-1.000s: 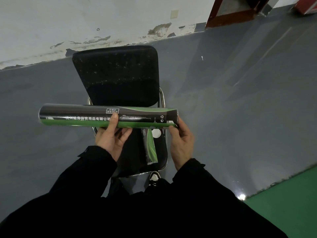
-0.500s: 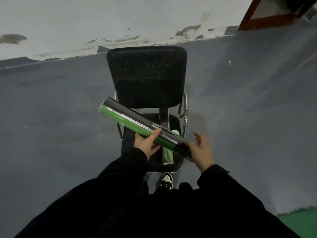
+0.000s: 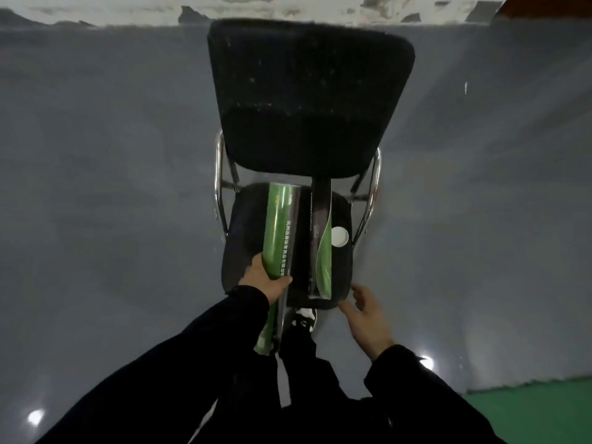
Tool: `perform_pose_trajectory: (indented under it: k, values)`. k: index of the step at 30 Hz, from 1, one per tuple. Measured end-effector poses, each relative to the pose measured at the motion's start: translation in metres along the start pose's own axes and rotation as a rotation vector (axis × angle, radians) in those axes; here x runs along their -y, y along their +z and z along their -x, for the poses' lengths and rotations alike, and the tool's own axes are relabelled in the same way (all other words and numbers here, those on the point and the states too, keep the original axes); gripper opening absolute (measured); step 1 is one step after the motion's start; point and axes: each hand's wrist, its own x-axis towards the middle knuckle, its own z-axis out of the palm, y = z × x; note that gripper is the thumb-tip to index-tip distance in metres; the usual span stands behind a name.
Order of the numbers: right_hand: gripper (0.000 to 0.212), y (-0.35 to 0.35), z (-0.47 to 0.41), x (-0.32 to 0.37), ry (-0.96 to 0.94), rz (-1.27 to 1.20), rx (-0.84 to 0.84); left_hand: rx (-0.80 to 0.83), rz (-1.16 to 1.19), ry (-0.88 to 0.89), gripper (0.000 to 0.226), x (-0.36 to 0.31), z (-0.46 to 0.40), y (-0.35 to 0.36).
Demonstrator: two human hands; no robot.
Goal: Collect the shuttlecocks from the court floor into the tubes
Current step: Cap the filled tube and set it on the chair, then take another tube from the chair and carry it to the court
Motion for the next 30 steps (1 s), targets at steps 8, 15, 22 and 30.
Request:
perform_pose_trajectory:
  k: [8, 15, 22, 30]
  values:
    - [0.044, 0.056, -0.074, -0.028, 0.095, 0.026, -0.021, -0.072, -0.283, 0.002, 0.088, 0.037, -0.096, 0.007]
    - [0.057, 0.091, -0.127, -0.024, 0.113, 0.118, -0.080, -0.106, -0.227, 0.087, 0.087, 0.030, -0.141, 0.017]
    - [0.087, 0.108, -0.169, -0.024, 0.094, 0.202, -0.164, 0.037, -0.200, 0.122, 0.070, 0.035, -0.158, 0.019]
    - [0.084, 0.116, -0.185, -0.032, 0.156, 0.203, -0.144, 0.152, -0.213, 0.100, 0.061, 0.061, -0.147, 0.016]
